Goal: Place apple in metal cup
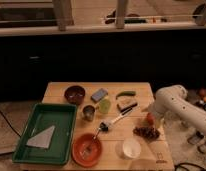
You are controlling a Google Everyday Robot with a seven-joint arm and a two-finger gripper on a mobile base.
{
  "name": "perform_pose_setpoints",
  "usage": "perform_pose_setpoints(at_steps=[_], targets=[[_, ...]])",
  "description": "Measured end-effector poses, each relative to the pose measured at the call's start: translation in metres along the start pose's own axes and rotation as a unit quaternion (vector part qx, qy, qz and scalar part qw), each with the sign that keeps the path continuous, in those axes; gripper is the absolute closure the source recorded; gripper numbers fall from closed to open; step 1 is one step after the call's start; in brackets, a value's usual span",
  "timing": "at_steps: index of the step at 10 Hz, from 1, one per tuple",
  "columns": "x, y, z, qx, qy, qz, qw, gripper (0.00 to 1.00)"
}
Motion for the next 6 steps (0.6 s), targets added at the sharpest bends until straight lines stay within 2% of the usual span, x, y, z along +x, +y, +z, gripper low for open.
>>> perform_pose_setpoints(at_steps=[3, 6], targets=[[0.0018, 0.0054, -0.0036, -0.002, -0.001, -0.001, 1.0000, 0.20], [0.0007, 0.0019, -0.0040, 0.005, 0.004, -0.004, 1.0000, 0.20]])
